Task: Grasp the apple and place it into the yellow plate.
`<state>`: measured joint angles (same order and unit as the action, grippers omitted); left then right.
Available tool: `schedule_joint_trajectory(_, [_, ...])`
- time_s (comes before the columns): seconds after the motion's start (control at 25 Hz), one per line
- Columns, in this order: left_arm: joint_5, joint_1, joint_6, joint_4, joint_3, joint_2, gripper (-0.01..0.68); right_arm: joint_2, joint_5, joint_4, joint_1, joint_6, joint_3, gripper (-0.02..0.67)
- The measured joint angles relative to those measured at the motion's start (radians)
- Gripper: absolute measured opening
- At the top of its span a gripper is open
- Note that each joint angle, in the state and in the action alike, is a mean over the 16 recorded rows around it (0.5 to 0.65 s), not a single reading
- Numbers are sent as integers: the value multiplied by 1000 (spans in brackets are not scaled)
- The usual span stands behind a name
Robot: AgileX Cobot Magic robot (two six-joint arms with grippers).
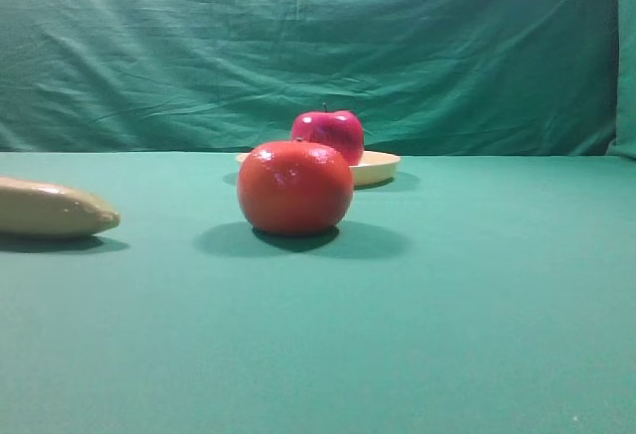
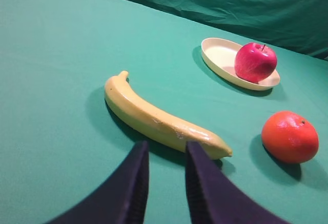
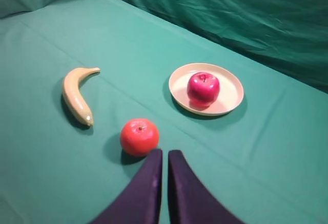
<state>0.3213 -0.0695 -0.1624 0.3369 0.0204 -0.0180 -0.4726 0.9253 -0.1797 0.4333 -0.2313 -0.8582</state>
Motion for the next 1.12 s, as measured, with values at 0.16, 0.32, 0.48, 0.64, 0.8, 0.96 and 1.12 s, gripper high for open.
schedule_joint_trajectory(0.16, [0, 0, 0, 0, 0, 0, 157, 22, -29, 36, -2, 27, 50, 0])
schedule_joint_trajectory(0.32, [0, 0, 0, 0, 0, 0, 157, 52, -94, 72, -22, 59, 131, 0])
schedule_joint_trajectory(0.48, [0, 0, 0, 0, 0, 0, 157, 107, -174, 101, -65, 85, 239, 0])
schedule_joint_trajectory(0.64, [0, 0, 0, 0, 0, 0, 157, 183, -263, 113, -129, 97, 360, 0])
schedule_joint_trajectory(0.8, [0, 0, 0, 0, 0, 0, 157, 266, -343, 116, -206, 102, 481, 0])
schedule_joint_trajectory(0.96, [0, 0, 0, 0, 0, 0, 157, 341, -408, 118, -280, 103, 595, 0])
schedule_joint_trajectory(1.12, [0, 0, 0, 0, 0, 0, 157, 401, -466, 119, -342, 104, 698, 0])
